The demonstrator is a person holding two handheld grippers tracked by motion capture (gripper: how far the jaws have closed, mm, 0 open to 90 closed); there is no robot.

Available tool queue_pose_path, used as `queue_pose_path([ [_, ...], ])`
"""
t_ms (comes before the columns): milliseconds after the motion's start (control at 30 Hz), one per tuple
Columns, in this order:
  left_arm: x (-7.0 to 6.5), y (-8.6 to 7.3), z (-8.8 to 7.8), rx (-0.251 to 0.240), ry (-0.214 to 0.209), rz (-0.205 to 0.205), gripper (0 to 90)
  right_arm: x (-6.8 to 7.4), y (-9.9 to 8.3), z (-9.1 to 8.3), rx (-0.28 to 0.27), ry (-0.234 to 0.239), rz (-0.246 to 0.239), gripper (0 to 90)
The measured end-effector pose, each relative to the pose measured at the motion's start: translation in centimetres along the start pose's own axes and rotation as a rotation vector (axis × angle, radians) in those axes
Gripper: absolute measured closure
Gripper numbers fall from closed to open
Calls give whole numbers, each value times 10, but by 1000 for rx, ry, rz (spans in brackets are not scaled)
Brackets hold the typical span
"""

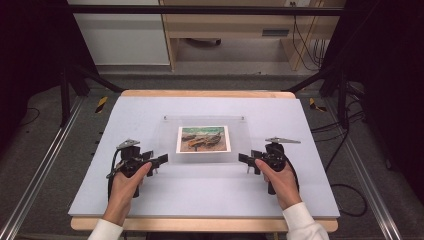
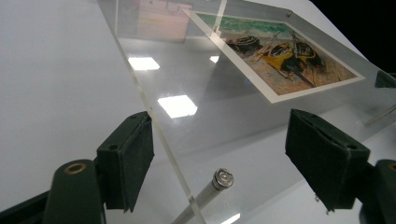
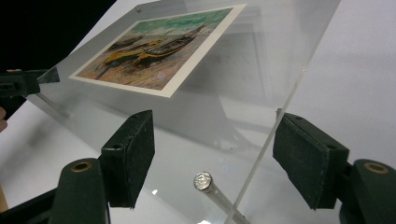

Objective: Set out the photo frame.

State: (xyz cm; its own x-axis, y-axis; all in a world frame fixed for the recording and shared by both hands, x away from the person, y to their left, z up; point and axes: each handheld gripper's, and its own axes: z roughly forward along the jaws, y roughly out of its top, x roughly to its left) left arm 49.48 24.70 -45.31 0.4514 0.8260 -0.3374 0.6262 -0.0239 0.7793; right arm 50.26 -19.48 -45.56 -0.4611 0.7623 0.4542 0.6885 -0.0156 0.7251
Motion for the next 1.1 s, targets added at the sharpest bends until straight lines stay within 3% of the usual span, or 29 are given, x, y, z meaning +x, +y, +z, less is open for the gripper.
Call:
queue_pose_path([
  [600, -10, -10, -13, -35, 29, 12, 321, 9, -8, -11, -13, -19, -76, 332],
  [1100, -18, -15, -23, -31, 52, 45, 369, 18, -14, -20, -4, -52, -160, 355],
])
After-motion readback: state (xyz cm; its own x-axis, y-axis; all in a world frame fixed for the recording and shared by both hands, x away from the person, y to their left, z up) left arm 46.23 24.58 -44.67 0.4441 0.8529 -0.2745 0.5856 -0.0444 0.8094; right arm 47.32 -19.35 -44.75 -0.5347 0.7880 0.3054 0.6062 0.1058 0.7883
